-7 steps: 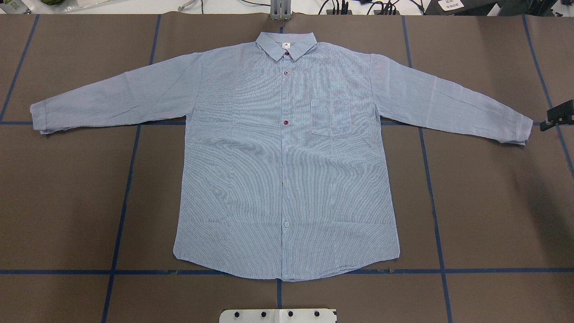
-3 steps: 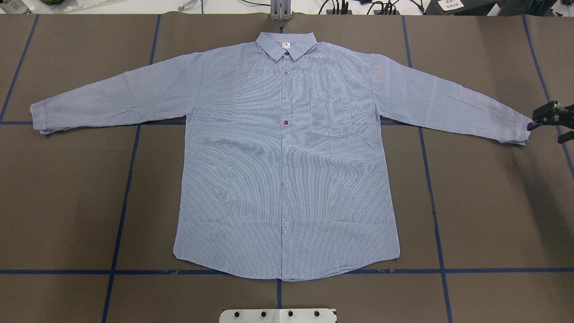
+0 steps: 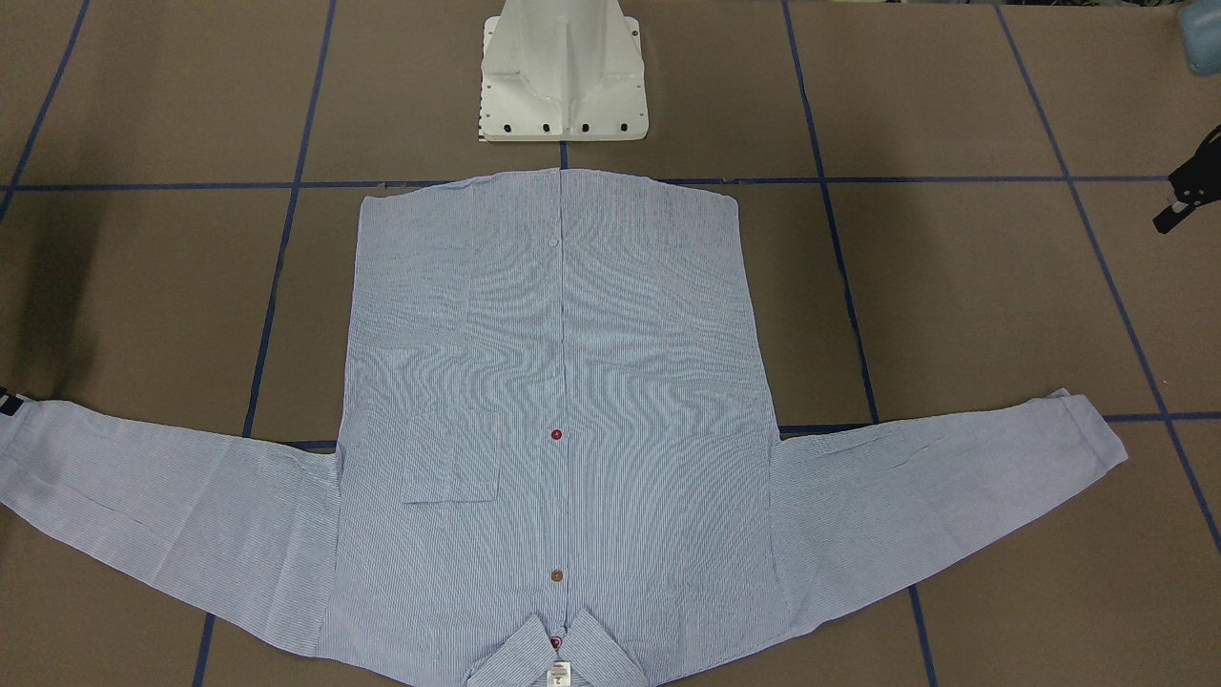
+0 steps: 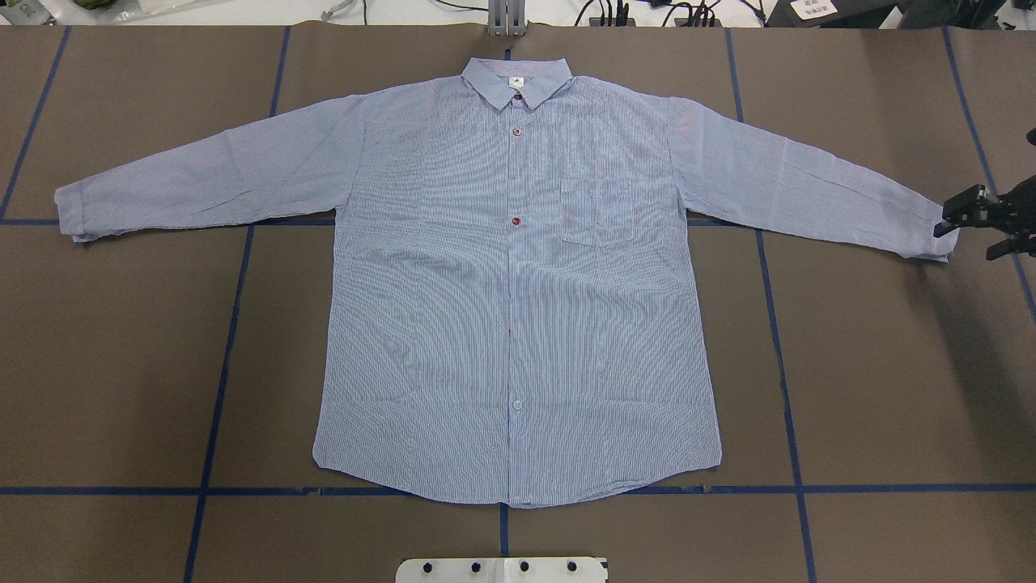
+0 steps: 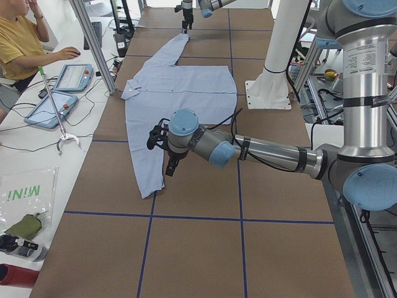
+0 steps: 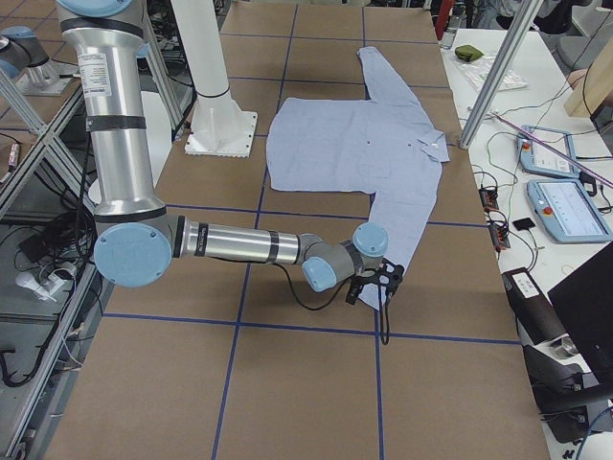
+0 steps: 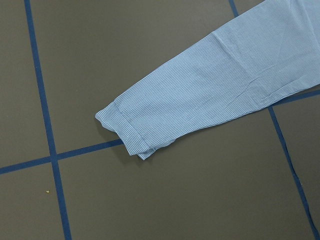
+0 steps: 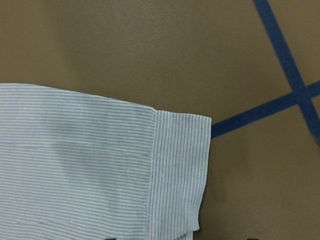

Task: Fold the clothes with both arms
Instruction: 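Lower the right gripper onto the sleeve cuff nearest it and grasp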

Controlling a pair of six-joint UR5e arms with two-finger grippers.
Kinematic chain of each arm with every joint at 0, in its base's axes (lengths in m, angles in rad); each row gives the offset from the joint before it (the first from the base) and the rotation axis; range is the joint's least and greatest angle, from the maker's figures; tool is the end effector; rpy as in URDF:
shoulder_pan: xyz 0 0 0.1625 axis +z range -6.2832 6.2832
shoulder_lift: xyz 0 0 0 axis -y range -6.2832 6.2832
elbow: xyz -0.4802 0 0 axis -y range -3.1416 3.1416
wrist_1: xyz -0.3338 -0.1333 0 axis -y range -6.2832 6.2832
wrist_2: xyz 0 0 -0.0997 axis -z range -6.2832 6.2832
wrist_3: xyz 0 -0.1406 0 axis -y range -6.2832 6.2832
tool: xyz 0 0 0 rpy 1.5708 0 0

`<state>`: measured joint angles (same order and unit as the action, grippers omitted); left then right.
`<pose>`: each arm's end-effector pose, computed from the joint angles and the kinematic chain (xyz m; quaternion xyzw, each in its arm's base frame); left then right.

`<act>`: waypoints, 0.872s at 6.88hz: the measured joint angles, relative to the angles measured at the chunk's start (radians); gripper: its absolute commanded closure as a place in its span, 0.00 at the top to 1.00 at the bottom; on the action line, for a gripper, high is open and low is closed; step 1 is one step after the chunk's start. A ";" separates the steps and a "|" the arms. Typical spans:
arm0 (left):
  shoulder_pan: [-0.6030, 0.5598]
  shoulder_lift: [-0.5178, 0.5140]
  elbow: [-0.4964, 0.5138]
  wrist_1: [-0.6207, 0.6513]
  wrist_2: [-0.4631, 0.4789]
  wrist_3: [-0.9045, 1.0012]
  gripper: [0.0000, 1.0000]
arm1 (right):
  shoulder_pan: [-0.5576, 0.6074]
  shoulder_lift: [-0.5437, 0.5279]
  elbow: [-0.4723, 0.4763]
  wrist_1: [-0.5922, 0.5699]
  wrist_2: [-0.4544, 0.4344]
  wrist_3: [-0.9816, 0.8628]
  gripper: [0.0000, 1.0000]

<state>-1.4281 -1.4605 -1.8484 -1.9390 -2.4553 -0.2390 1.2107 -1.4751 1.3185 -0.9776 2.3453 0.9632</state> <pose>0.0337 -0.4068 0.6099 0.1565 0.4506 0.0711 0.8760 -0.1464 -0.4882 0.7415 -0.0683 -0.4141 0.1904 0.8875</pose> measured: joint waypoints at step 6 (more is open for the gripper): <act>0.000 0.000 -0.002 0.000 -0.001 0.000 1.00 | -0.035 0.026 -0.034 0.000 -0.014 0.029 0.83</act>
<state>-1.4281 -1.4603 -1.8503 -1.9390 -2.4559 -0.2389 1.1754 -1.4491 1.2843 -0.9773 2.3314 0.9927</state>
